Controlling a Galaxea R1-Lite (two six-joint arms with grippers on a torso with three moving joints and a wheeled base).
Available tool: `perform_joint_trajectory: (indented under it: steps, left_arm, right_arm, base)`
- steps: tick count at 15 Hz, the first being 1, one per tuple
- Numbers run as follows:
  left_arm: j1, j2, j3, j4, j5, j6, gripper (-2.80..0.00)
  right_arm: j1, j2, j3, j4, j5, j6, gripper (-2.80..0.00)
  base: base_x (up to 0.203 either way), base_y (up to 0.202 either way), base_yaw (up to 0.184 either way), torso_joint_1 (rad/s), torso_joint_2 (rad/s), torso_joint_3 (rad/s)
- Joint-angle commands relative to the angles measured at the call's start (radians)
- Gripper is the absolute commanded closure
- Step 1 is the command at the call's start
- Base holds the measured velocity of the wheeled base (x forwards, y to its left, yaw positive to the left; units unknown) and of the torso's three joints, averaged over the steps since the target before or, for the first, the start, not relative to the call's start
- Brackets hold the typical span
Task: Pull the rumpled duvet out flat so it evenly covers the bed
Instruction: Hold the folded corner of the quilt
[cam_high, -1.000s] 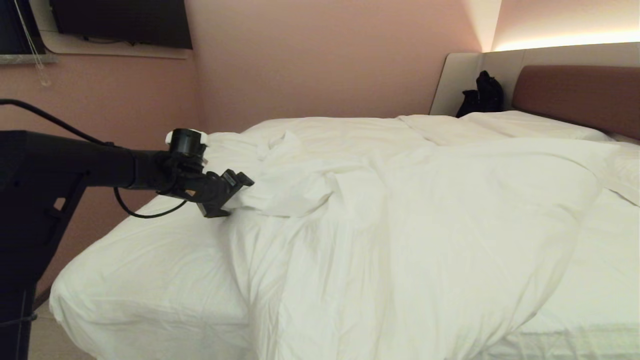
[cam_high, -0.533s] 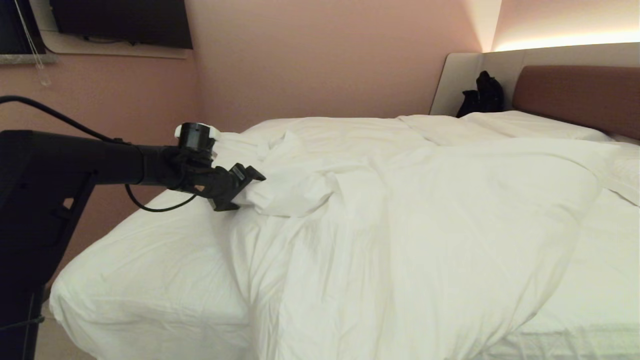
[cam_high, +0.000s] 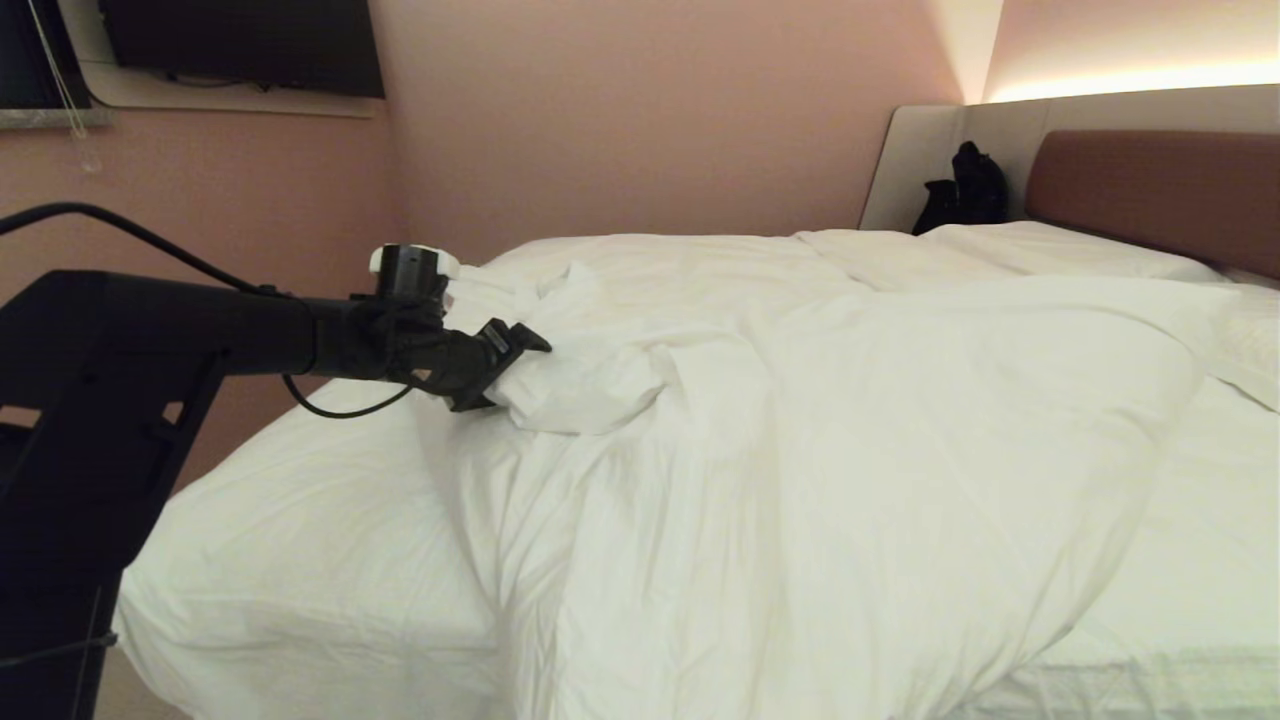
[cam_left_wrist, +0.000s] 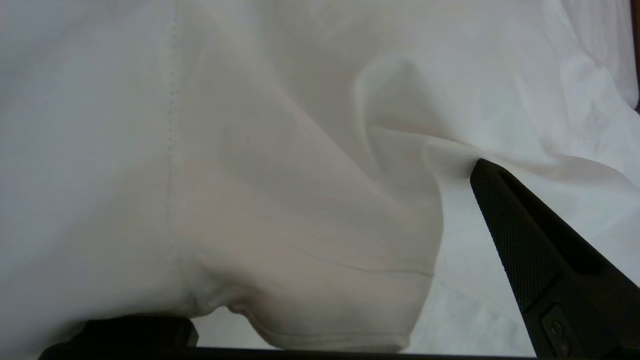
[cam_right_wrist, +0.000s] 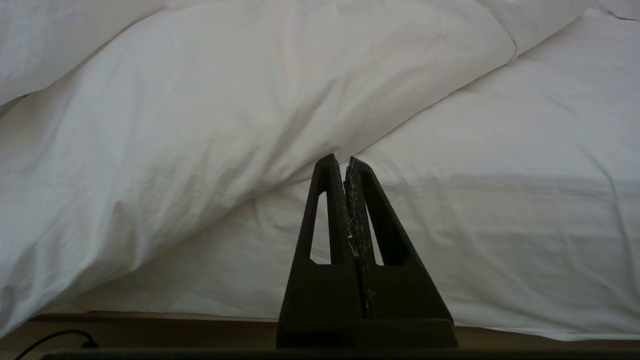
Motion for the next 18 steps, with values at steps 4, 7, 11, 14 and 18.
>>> perform_joint_trajectory:
  steps: [4, 7, 11, 14, 18]
  left_arm:
    - [-0.005, 0.023, 0.001, 0.002, -0.001, -0.006, -2.80]
    - [-0.007, 0.030, -0.001, 0.000, -0.001, -0.005, -2.80]
    - [-0.009, 0.042, -0.010, 0.000, 0.000, -0.003, 0.00]
    - [-0.015, 0.046, -0.016, 0.000, 0.000, -0.002, 0.00]
    - [-0.018, 0.040, -0.009, 0.000, 0.004, 0.003, 0.00]
  right_arm:
    - [0.000, 0.000, -0.001, 0.000, 0.000, 0.002, 0.00]
    - [0.000, 0.000, 0.000, 0.000, 0.000, 0.000, 0.00]
    - [0.000, 0.000, -0.001, 0.000, 0.000, 0.000, 0.00]
    - [0.000, 0.000, 0.001, 0.000, 0.000, 0.002, 0.00]
    - [0.000, 0.000, 0.001, 0.000, 0.000, 0.002, 0.00]
  base:
    - [0.000, 0.000, 0.000, 0.000, 0.00, 0.000]
    - [0.000, 0.000, 0.000, 0.000, 0.00, 0.000]
    - [0.000, 0.000, 0.000, 0.000, 0.00, 0.000]
    - [0.000, 0.000, 0.000, 0.000, 0.00, 0.000]
    - [0.000, 0.000, 0.000, 0.000, 0.00, 0.000]
